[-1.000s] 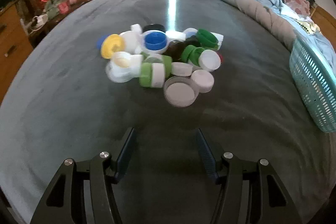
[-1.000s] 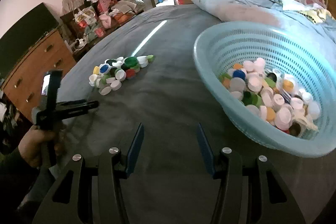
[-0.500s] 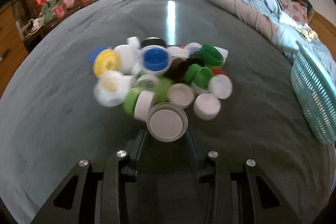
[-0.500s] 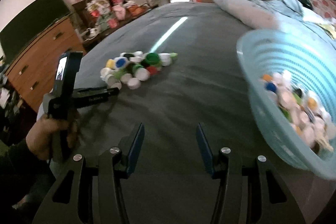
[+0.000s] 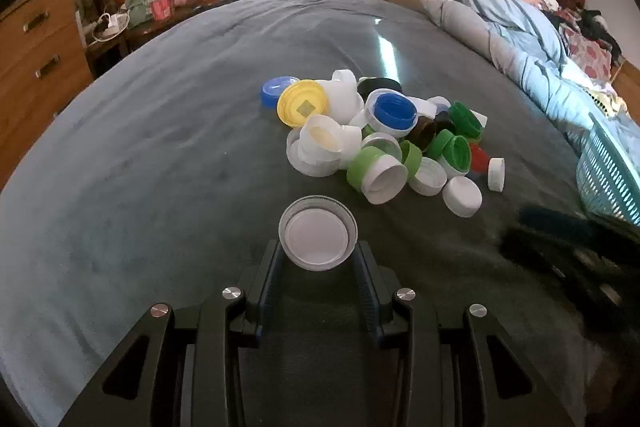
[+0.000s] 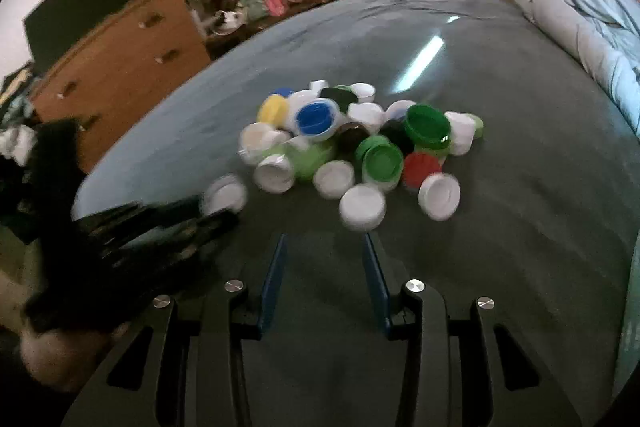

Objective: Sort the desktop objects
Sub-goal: 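Grasp white cap with left tool while right tool grasps another white cap, then carry both white caps over the blue basket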

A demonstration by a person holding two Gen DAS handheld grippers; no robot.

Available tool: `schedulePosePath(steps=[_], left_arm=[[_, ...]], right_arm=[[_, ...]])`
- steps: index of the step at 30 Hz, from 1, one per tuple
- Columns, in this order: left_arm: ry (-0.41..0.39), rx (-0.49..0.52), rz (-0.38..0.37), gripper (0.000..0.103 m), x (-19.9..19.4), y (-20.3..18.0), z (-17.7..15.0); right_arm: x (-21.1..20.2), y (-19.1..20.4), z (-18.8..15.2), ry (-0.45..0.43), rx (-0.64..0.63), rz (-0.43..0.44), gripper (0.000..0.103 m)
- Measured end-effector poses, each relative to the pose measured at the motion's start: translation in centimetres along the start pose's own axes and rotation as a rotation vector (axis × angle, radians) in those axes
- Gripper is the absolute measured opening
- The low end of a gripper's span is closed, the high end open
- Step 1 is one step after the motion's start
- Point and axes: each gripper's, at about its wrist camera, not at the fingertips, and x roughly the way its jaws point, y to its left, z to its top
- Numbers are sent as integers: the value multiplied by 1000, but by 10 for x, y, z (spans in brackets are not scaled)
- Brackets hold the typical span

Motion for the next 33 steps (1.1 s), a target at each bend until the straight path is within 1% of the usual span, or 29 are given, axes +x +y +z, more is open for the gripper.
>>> schedulePosePath(steps=[5, 6, 7, 11, 13, 16, 18, 23, 26, 29, 33], left_arm=[[-5, 2, 3, 39, 1, -2, -1], [-5, 0, 1, 39, 1, -2, -1], [-4, -3, -2, 39, 2, -1, 0], [-5, 0, 3, 39, 1, -2, -1], [-4, -1, 5, 39, 0, -2, 0], [-15, 3, 38, 39, -8, -5, 3], [-37, 6, 50, 39, -23, -9, 7], [-113, 23, 37, 39, -68, -25, 20], [-158, 49, 20, 39, -96, -43, 27], [-183, 89, 9, 39, -114, -63, 31], [-189, 133, -22, 39, -131, -89, 31]], right_arm=[[34, -5, 11, 48, -6, -62, 35], [38, -7, 11, 56, -1, -69, 32], [40, -9, 9, 62, 7, -77, 24], [33, -10, 6, 58, 22, -85, 24], [23, -7, 5, 44, 22, -85, 24], [-7, -2, 4, 6, 31, -96, 24], [-33, 4, 0, -24, 26, -106, 24], [-89, 16, -2, -86, 22, -155, 24], [-119, 18, -4, -121, 20, -183, 24], [-144, 16, -4, -155, 21, -208, 24], [-173, 6, -10, -193, 45, -235, 24]])
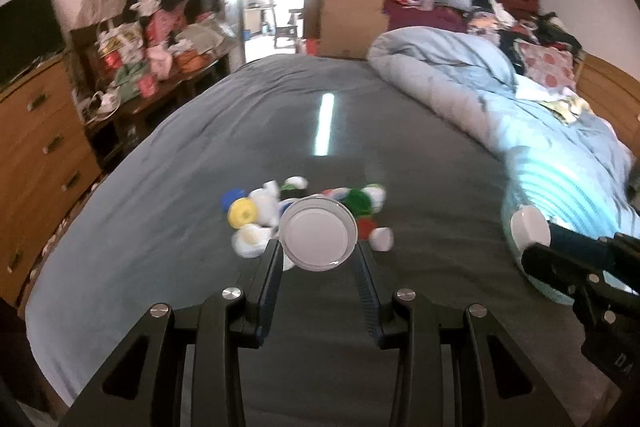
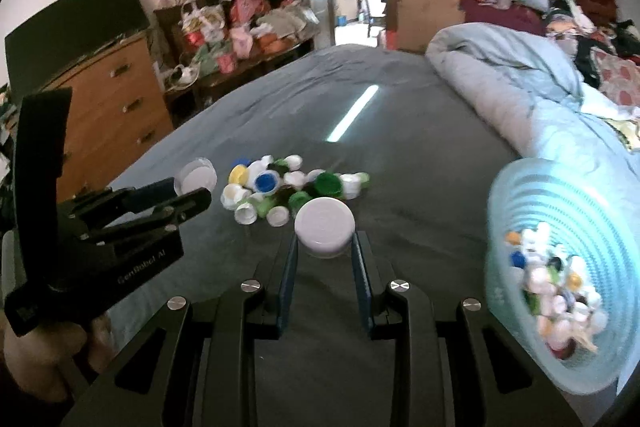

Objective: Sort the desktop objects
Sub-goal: 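Carry both white caps over the blue basket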

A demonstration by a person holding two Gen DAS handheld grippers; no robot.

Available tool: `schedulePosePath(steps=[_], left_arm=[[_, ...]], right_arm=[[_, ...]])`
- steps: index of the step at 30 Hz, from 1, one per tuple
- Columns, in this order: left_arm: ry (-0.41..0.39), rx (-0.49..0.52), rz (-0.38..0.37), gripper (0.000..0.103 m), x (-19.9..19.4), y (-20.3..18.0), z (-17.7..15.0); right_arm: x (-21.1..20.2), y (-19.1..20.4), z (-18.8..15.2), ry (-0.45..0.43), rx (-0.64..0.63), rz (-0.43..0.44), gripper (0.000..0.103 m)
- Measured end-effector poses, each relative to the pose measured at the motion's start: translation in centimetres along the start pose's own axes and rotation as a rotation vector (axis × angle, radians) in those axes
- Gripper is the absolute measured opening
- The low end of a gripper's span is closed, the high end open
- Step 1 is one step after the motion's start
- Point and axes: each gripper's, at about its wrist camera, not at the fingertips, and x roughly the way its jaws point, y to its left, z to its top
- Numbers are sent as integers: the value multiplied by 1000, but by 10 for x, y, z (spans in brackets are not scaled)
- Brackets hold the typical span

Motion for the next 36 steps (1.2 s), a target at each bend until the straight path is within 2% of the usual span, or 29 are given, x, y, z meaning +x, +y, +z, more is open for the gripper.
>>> schedulePosePath(steps=[11, 21, 36], left_arm=[[18, 89, -81, 39, -16, -67, 18], [14, 166, -133, 39, -23, -127, 38], [41, 238, -276, 39, -14, -230, 71]], right_arm=[[-52, -60, -5, -57, 92, -70, 24], [-77, -116, -7, -83, 153, -121, 24], [-100, -192, -9, -80, 213, -199, 24]])
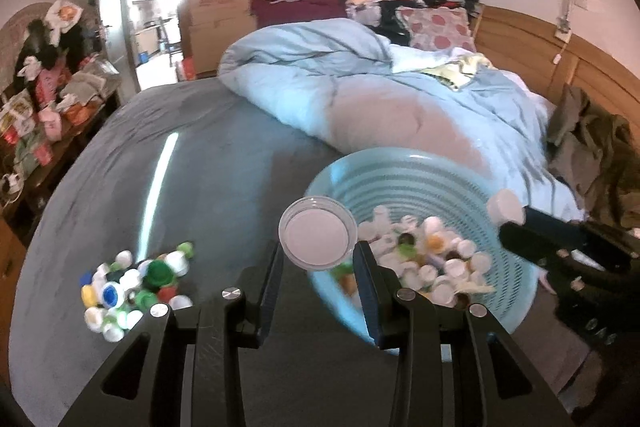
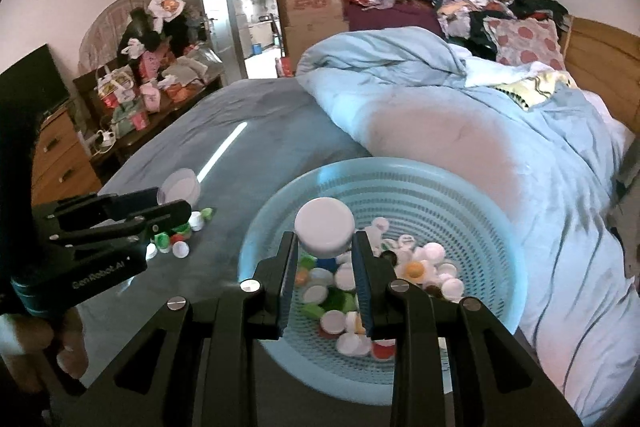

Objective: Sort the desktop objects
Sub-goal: 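Carry both white caps over the blue basket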

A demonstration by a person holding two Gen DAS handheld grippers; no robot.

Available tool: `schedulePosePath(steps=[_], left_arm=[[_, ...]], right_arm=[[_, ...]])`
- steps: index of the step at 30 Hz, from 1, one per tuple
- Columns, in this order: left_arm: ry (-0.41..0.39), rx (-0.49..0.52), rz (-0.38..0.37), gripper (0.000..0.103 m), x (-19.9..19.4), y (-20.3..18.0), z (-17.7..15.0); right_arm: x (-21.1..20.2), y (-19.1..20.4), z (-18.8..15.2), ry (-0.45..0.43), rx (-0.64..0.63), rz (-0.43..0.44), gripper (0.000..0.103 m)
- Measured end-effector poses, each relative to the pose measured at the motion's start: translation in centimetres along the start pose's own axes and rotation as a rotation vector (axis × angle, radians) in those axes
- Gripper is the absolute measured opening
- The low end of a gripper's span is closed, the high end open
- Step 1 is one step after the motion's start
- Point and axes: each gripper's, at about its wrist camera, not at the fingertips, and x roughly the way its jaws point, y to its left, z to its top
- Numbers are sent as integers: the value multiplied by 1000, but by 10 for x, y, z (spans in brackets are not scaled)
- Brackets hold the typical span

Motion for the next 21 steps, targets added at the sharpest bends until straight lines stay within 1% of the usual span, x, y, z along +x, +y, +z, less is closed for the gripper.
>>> schedulePosePath(steps=[2, 5, 8, 11, 15, 21], left_arm=[[6, 9, -22, 39, 5, -11, 8], [44, 26, -61, 39, 17, -30, 18], [108, 32, -113, 39, 32, -44, 24], [169, 38, -142, 39, 48, -54, 27], [216, 34, -156, 39, 65, -64, 28], [241, 39, -151, 39, 72, -64, 29]], right_arm=[[1, -9, 1, 4, 13, -4, 24], [4, -24, 2, 18, 34, -10, 24], [8, -40, 1, 36, 57, -11, 24], [12, -52, 1, 51, 72, -19, 24], [17, -62, -2, 73, 88, -25, 24], [24, -68, -6, 92, 96, -22, 24]])
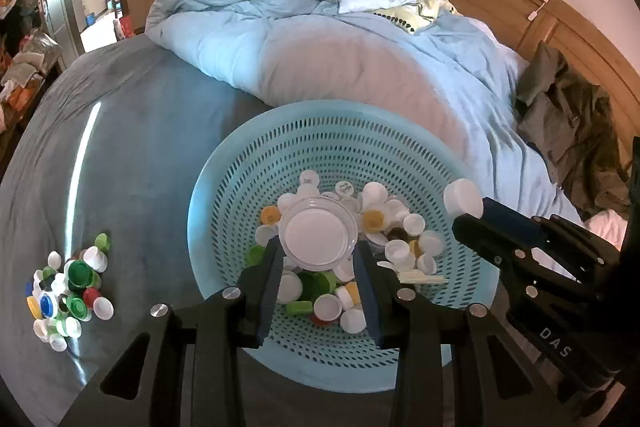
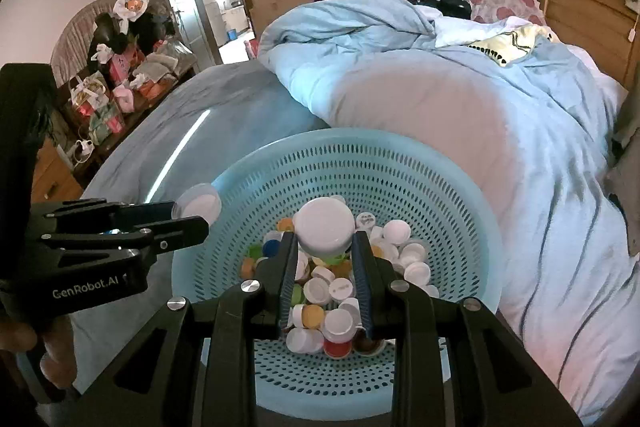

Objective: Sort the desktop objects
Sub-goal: 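Carry both white caps over the blue basket, then open both tools to drop the white caps into the basket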

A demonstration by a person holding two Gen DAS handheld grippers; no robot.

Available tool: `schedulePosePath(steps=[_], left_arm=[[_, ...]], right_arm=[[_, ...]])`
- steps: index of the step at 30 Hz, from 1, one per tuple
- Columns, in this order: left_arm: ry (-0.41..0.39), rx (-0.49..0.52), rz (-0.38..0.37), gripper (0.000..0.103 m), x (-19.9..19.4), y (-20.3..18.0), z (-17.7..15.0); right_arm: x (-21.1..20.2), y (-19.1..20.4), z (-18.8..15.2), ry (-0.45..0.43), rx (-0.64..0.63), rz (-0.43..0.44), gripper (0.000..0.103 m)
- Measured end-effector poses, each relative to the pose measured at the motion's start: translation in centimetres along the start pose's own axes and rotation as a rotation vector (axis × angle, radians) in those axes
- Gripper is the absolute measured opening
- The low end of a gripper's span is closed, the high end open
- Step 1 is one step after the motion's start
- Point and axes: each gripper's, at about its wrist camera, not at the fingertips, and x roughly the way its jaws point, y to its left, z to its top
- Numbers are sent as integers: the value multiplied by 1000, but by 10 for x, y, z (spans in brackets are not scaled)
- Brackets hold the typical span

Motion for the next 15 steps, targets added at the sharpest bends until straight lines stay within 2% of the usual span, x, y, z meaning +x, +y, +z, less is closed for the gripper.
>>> schedulePosePath(steps=[15], left_arm=[[4, -15, 4, 40, 8, 10, -3]], right_arm=[[13, 2, 2, 29, -12, 1, 24]])
